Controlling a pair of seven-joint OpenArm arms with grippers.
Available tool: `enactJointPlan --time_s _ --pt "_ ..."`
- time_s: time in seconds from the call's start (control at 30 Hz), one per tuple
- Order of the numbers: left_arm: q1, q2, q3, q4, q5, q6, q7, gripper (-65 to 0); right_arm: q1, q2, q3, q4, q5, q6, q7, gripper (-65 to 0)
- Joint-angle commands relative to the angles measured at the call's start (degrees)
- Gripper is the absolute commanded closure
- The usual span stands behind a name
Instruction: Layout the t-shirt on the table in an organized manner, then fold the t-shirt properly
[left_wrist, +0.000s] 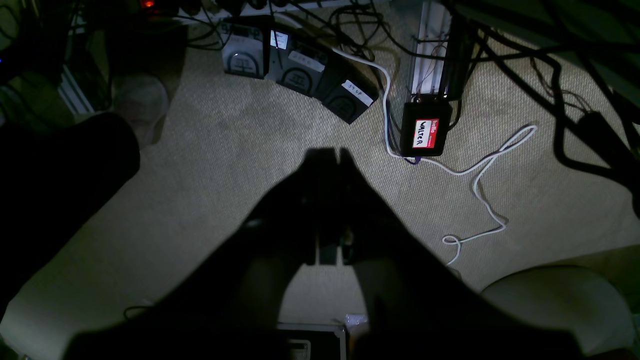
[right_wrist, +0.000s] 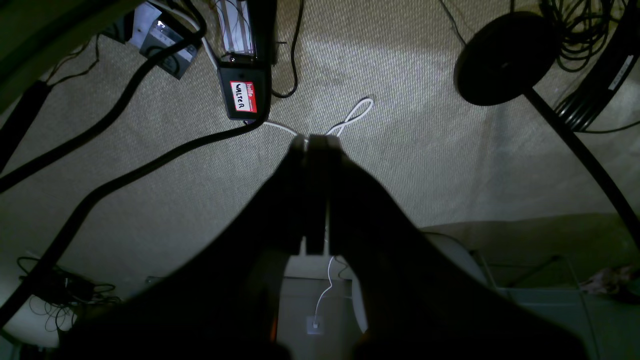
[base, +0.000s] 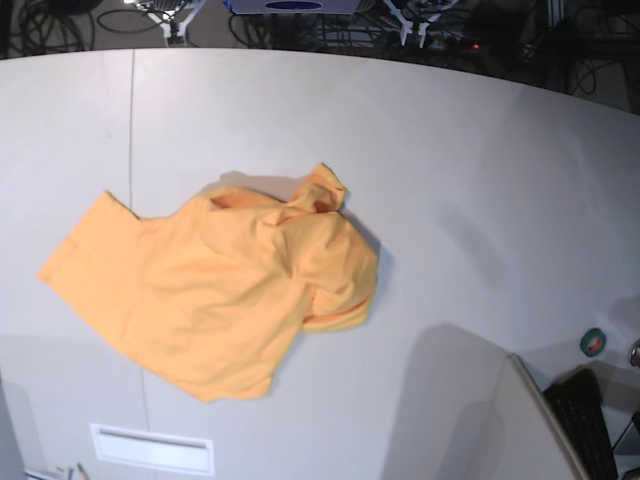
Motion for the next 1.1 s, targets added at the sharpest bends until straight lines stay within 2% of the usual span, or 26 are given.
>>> enactJointPlan --time_s 0.0,0.27,0.5,0.8,0.97,1.07 --pt "0.4 -0.18 0.04 0.09 0.21 0.25 0.01 0.0 -0.27 0.08 -0.16 0.26 -0.1 -0.34 -0.01 0.0" --pt "1.11 0.0 -0.05 0.35 -0.05 0.25 -0.08 0.0 -0.8 0.08 -0.16 0.35 -0.1 -0.34 -0.01 0.0" --pt "3.83 -0.35 0.12 6.15 0.47 0.25 -0.08 0.0 -0.71 0.08 -0.16 0.35 -0.1 -0.34 -0.01 0.0" --pt "3.92 -0.35 0.21 6.15 0.47 0.17 0.36 0.0 -1.85 0.08 0.28 0.53 0.16 -0.34 -0.01 0.0" --pt "7.7 -2.9 0.21 8.97 0.47 0.17 0.1 0.0 -8.62 0.08 0.28 8.79 0.16 -0.34 -0.71 0.0" --pt "12.71 -4.92 0.12 15.56 0.03 0.17 0.1 0.0 -15.22 0.17 2.83 18.64 0.25 -0.34 -4.76 0.0"
